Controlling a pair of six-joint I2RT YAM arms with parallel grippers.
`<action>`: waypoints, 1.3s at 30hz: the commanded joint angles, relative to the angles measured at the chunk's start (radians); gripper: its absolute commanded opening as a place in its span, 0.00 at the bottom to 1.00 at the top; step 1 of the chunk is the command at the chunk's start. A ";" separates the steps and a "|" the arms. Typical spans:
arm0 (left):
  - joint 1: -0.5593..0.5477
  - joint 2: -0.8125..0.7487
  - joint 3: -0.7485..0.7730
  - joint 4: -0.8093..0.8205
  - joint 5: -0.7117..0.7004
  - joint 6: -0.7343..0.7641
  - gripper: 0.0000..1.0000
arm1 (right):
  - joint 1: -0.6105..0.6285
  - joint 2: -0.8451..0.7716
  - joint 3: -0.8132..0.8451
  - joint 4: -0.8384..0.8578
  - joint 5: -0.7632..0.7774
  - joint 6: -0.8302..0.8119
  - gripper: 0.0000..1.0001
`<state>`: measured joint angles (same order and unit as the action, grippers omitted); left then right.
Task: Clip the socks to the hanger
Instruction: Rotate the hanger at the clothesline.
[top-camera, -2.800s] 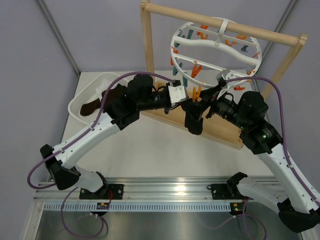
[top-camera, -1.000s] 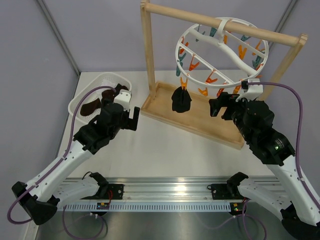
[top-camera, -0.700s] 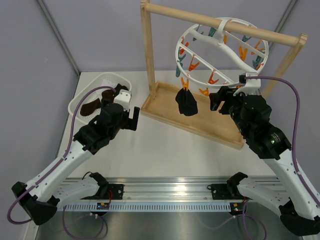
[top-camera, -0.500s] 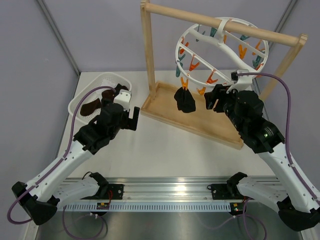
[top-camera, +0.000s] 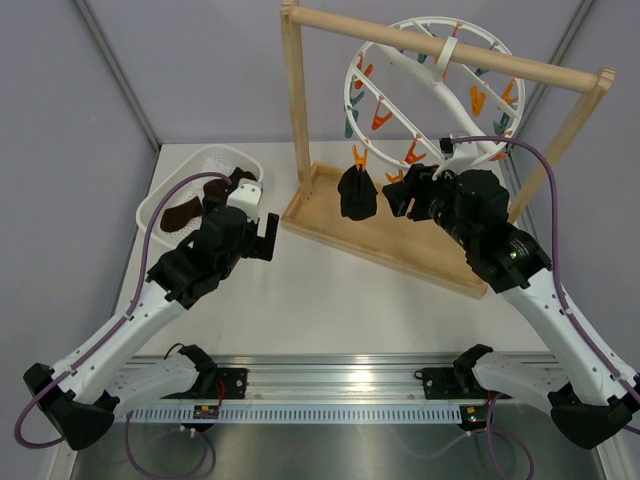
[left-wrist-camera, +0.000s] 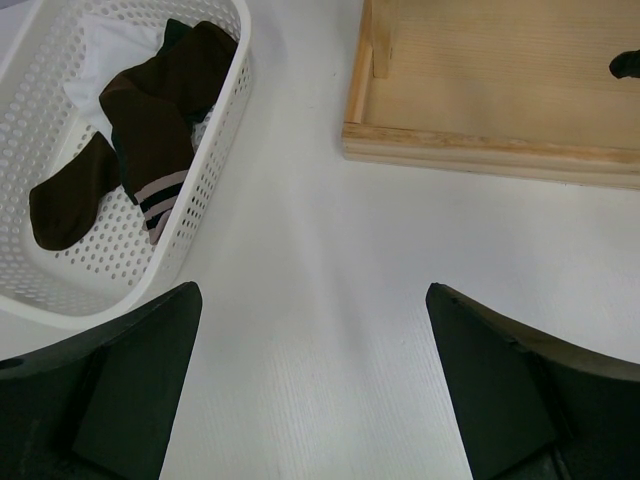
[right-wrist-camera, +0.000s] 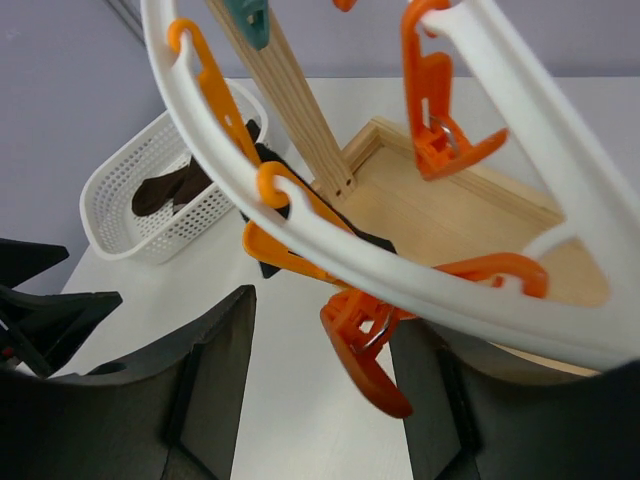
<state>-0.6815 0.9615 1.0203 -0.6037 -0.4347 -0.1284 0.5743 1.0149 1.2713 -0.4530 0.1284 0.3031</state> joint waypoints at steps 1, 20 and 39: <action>0.003 -0.009 -0.011 0.039 -0.022 0.012 0.99 | 0.006 0.028 0.046 0.077 -0.093 0.034 0.62; 0.003 -0.006 -0.012 0.039 -0.019 0.015 0.99 | 0.038 -0.071 0.063 -0.107 0.125 0.008 0.66; 0.003 -0.004 -0.014 0.039 -0.012 0.016 0.99 | 0.038 -0.076 0.068 -0.056 0.151 -0.101 0.68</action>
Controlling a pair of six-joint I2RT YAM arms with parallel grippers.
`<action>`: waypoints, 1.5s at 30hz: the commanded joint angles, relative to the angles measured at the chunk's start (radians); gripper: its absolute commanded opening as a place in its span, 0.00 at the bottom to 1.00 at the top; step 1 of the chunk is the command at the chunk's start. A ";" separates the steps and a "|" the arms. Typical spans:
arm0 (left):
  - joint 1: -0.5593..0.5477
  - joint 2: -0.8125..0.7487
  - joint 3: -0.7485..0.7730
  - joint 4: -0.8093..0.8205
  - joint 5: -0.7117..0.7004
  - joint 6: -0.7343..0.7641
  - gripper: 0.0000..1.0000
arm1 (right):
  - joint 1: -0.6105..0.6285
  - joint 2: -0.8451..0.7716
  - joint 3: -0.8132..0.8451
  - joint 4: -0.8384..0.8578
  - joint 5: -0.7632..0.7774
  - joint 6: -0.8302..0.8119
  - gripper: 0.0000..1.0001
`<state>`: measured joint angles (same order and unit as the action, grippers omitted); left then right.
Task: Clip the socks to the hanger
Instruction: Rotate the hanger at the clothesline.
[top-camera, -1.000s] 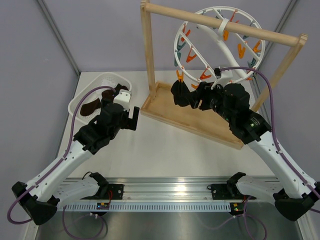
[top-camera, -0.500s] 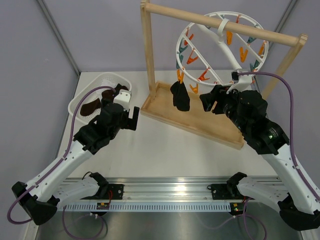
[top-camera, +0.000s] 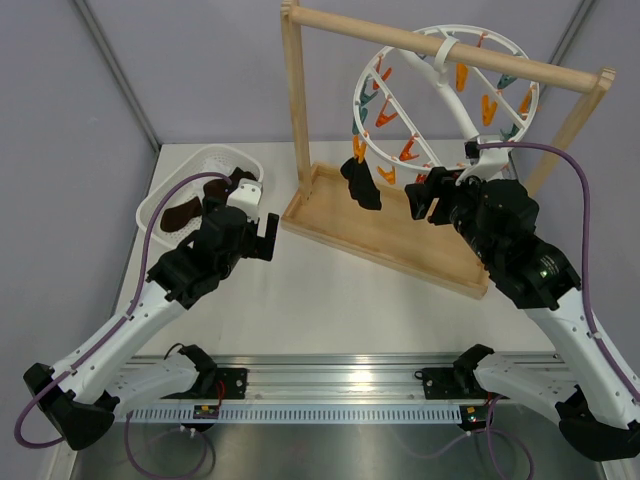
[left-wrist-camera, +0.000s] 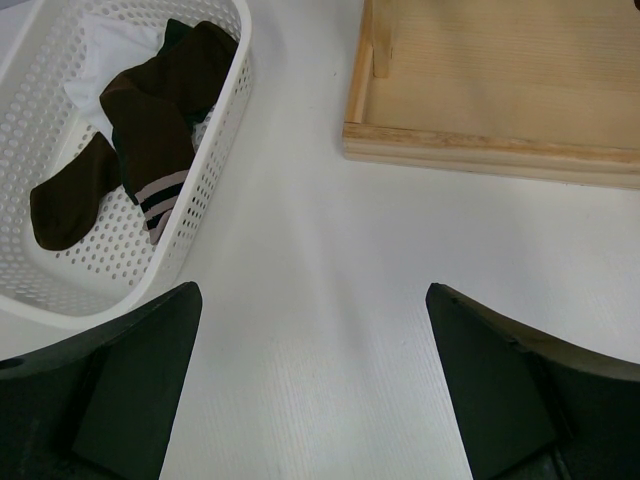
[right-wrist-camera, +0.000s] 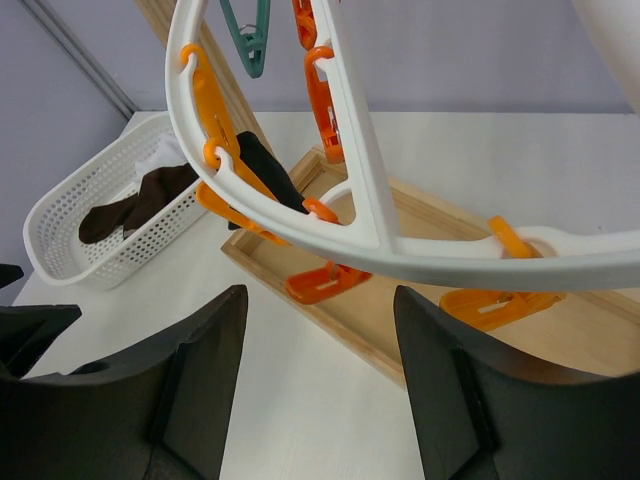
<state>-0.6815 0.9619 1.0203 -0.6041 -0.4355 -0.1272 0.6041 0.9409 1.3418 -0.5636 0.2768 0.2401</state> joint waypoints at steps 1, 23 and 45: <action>0.003 -0.002 -0.014 0.041 -0.011 0.017 0.99 | 0.008 0.002 -0.004 0.060 -0.010 -0.048 0.68; 0.003 0.003 -0.012 0.041 0.009 0.017 0.99 | 0.008 0.015 -0.069 0.197 -0.197 -0.137 0.68; 0.003 0.000 -0.012 0.040 0.006 0.020 0.99 | 0.043 0.157 -0.032 0.317 -0.258 -0.042 0.66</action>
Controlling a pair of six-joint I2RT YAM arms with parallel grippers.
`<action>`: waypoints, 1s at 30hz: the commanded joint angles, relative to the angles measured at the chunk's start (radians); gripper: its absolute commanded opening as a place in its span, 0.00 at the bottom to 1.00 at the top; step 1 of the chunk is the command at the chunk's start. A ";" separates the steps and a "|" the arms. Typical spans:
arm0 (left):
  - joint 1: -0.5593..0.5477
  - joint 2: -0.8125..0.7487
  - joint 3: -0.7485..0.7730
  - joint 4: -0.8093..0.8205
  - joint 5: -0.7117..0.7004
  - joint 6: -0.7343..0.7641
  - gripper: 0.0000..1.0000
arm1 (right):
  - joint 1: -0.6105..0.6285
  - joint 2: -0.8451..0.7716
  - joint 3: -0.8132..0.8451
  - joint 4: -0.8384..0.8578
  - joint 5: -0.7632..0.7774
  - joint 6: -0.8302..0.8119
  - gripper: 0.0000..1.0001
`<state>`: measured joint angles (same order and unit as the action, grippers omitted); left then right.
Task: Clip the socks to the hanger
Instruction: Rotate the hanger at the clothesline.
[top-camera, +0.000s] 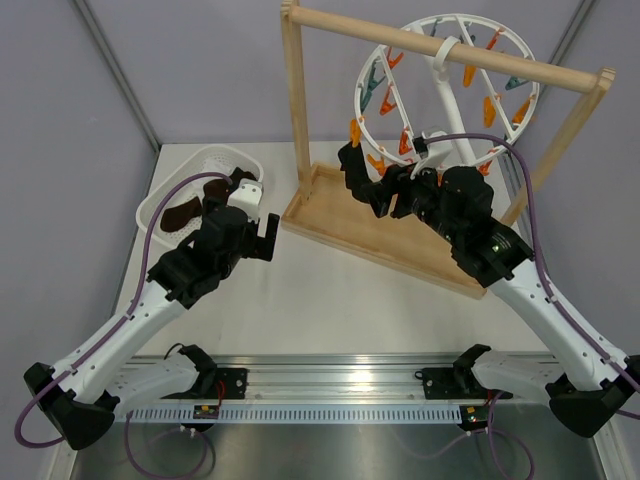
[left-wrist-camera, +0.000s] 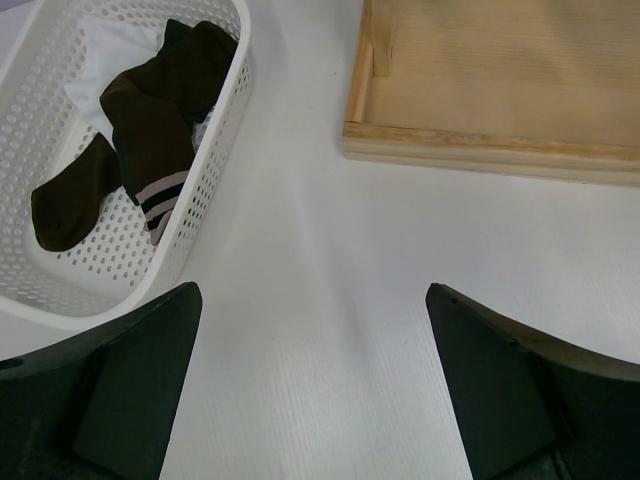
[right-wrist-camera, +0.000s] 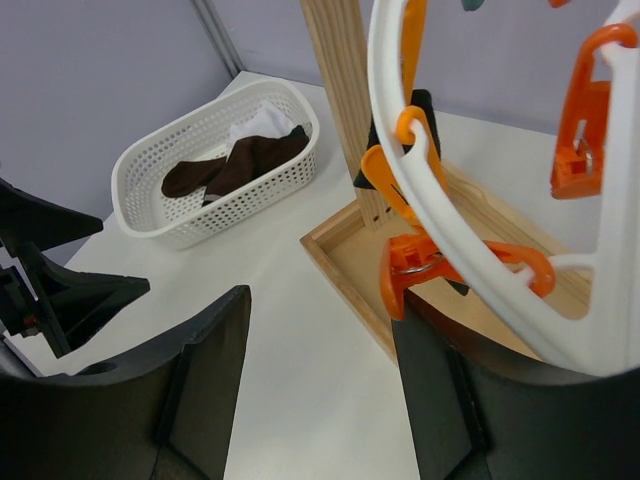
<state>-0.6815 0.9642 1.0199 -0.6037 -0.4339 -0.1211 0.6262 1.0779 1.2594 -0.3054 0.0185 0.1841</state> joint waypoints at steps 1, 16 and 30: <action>0.003 -0.002 -0.014 0.039 0.003 0.014 0.99 | 0.024 0.022 0.057 0.052 0.004 0.011 0.66; 0.003 0.004 -0.014 0.041 0.004 0.011 0.99 | 0.030 -0.105 0.064 -0.167 0.095 -0.001 0.69; 0.003 0.011 -0.015 0.042 0.009 0.008 0.99 | 0.030 -0.128 0.055 -0.172 0.216 -0.138 0.70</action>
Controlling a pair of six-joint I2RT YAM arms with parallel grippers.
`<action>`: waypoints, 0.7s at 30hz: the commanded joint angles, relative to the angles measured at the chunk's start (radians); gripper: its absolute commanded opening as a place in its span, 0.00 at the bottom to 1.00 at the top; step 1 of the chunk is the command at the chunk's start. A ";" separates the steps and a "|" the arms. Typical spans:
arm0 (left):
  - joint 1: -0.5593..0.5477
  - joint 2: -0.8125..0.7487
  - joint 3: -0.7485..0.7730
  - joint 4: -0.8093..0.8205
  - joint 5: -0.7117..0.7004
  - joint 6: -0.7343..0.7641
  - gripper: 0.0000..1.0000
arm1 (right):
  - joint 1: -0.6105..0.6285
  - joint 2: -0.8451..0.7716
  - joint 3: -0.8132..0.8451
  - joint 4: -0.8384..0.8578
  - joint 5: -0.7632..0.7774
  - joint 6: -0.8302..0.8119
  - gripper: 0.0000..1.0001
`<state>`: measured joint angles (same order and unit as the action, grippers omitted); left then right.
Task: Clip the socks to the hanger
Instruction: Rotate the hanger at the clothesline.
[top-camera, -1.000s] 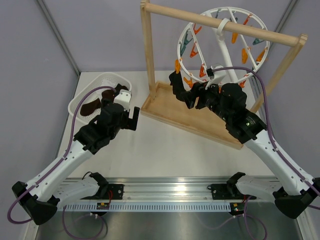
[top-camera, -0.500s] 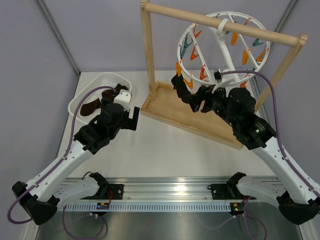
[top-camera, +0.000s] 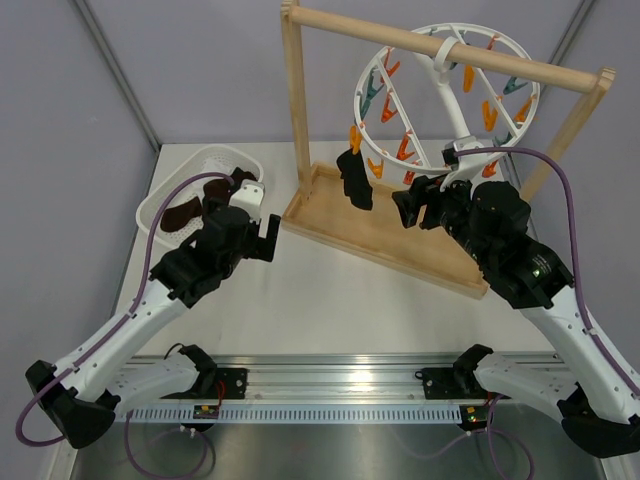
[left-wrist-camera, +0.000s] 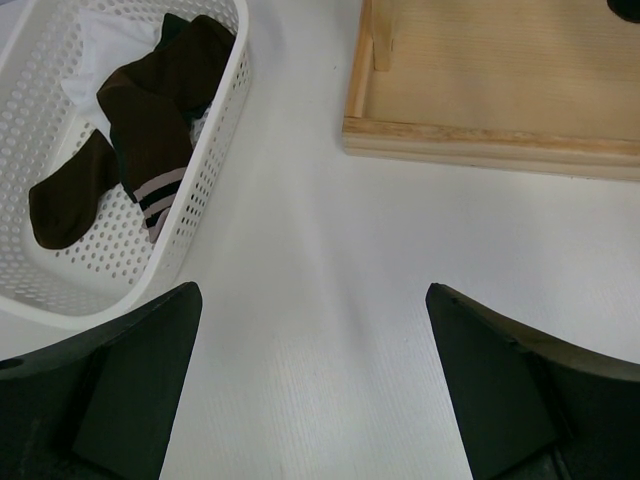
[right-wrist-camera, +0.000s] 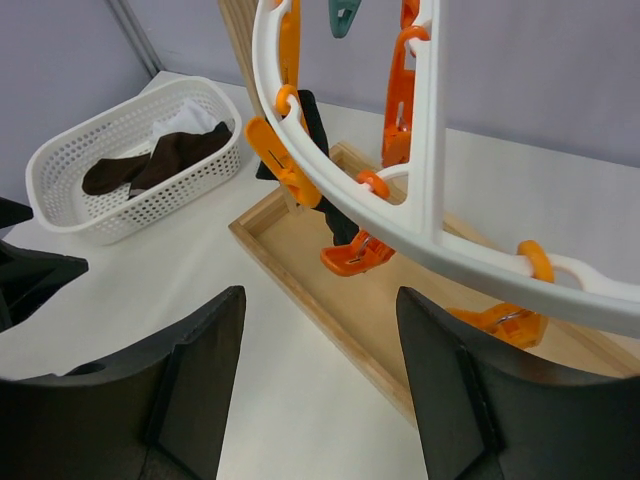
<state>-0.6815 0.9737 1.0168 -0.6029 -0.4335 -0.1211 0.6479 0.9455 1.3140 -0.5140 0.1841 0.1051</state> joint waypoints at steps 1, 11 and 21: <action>0.003 0.002 -0.012 0.043 0.009 0.008 0.99 | 0.009 0.006 -0.002 0.040 0.054 -0.064 0.70; 0.003 0.002 -0.011 0.041 0.016 0.008 0.99 | 0.007 0.002 -0.061 0.173 0.031 -0.146 0.71; 0.003 0.003 -0.011 0.041 0.019 0.008 0.99 | 0.007 0.016 -0.127 0.299 0.032 -0.174 0.72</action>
<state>-0.6815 0.9775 1.0069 -0.6003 -0.4252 -0.1211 0.6483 0.9569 1.2011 -0.3271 0.2005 -0.0345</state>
